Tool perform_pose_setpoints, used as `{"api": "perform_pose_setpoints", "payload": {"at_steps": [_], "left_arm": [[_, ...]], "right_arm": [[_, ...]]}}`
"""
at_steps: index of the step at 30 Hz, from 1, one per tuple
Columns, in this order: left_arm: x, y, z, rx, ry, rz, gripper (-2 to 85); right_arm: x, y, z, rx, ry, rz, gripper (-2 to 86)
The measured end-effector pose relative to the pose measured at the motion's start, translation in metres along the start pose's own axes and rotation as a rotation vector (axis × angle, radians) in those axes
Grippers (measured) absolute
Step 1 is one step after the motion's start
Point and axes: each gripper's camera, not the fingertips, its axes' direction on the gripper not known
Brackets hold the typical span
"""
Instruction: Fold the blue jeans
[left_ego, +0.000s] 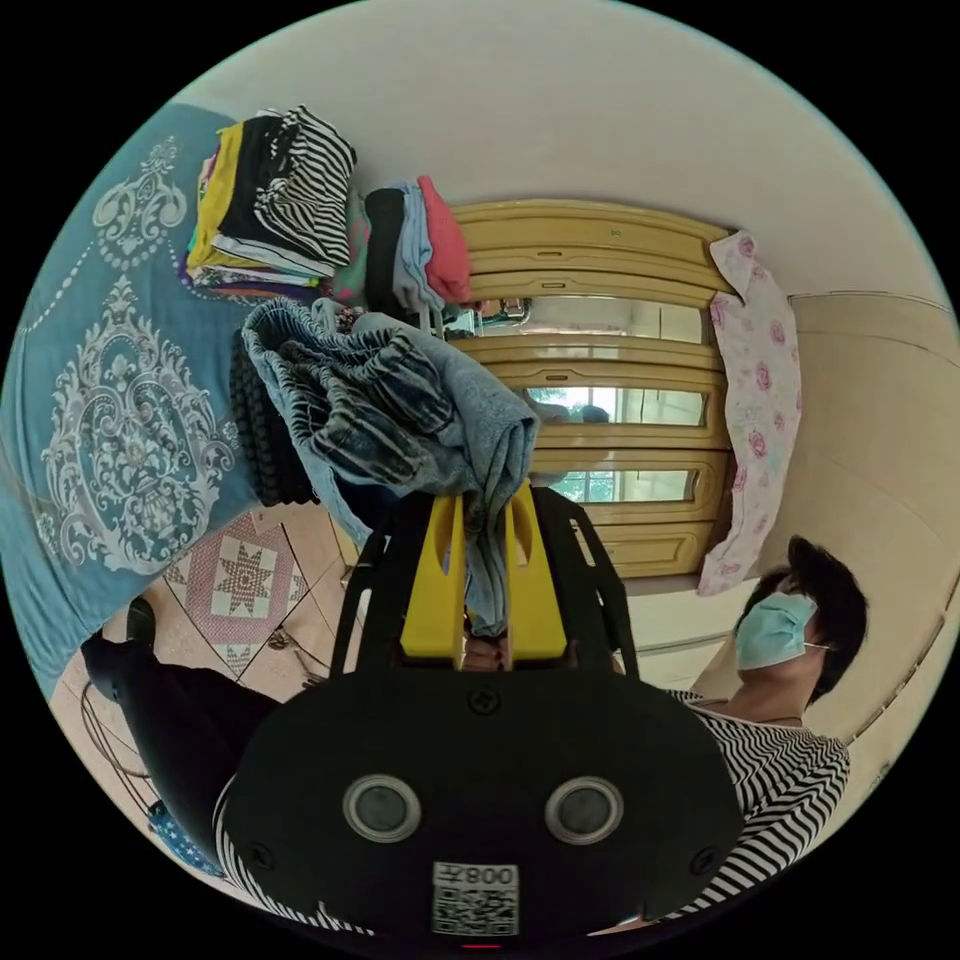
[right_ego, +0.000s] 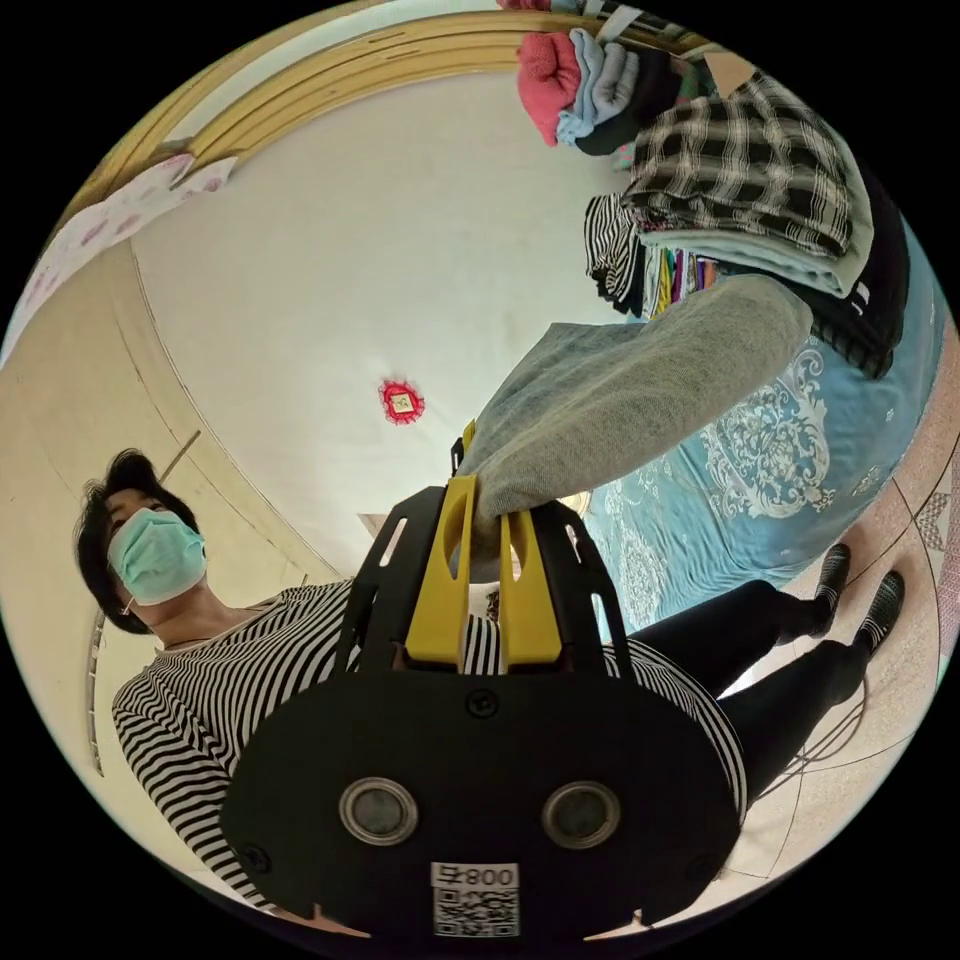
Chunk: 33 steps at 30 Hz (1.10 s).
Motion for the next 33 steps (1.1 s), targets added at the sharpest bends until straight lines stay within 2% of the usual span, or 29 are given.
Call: {"api": "perform_pose_setpoints", "payload": {"at_steps": [11, 20, 27, 30, 32, 33], "left_arm": [[-0.178, -0.150, 0.227, -0.225, 0.103, 0.065, 7.2], [-0.304, -0.274, 0.416, -0.376, 0.093, 0.113, 7.7], [-0.367, -0.332, 0.534, -0.398, 0.110, 0.232, 8.3], [-0.428, -0.352, 0.576, -0.421, 0.010, 0.224, 8.9], [-0.506, -0.358, 0.595, -0.432, -0.244, 0.148, 8.9], [-0.527, -0.357, 0.598, -0.440, -0.309, 0.129, 8.8]], "right_arm": [[-0.076, -0.063, -0.117, 0.203, 0.070, -0.075, -0.4], [-0.134, -0.172, -0.205, 0.332, 0.219, -0.137, -0.3], [-0.187, -0.267, -0.272, 0.370, 0.312, -0.244, 0.2], [-0.175, -0.306, -0.291, 0.352, 0.363, -0.217, 1.1], [-0.142, -0.334, -0.301, 0.322, 0.400, -0.136, 2.7], [-0.109, -0.353, -0.308, 0.301, 0.444, -0.060, 4.4]]}}
